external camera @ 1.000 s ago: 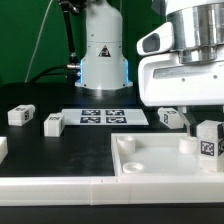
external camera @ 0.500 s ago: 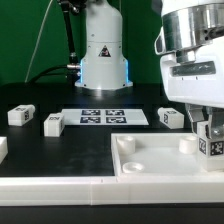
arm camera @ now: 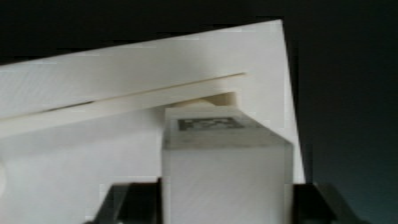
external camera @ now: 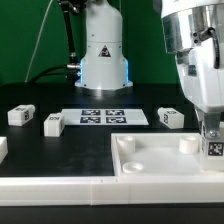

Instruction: Assemble one leg

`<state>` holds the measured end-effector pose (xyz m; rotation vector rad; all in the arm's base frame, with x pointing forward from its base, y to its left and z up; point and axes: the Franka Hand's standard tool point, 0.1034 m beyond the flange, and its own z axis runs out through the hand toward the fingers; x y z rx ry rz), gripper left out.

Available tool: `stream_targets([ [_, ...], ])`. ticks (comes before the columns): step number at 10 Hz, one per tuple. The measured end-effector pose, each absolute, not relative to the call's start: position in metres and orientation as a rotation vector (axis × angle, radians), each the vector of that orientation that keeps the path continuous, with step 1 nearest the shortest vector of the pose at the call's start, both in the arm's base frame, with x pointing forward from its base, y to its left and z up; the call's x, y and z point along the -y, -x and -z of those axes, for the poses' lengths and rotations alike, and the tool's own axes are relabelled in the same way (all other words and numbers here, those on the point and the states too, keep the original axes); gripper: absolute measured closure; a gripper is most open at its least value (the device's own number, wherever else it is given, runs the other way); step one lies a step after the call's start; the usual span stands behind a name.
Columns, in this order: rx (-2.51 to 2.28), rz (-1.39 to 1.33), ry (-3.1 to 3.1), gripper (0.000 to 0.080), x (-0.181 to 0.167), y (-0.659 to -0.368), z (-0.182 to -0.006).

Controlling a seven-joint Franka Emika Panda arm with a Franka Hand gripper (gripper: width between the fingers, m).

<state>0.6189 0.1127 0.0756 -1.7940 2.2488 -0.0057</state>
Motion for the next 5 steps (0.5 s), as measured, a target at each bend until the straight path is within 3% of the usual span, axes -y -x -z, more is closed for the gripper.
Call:
stream_targets([
  [1, -2.218, 0.012, 1.833, 0.0416, -0.1126, -0.6187, -0.0752],
  [2, -2.189, 0.018, 1.867, 0.0229, -0.1127, -0.6189, -0.0751],
  [5, -1.878, 0.040, 2.196, 0.0164, -0.1128, -0.6205, -0.0771],
])
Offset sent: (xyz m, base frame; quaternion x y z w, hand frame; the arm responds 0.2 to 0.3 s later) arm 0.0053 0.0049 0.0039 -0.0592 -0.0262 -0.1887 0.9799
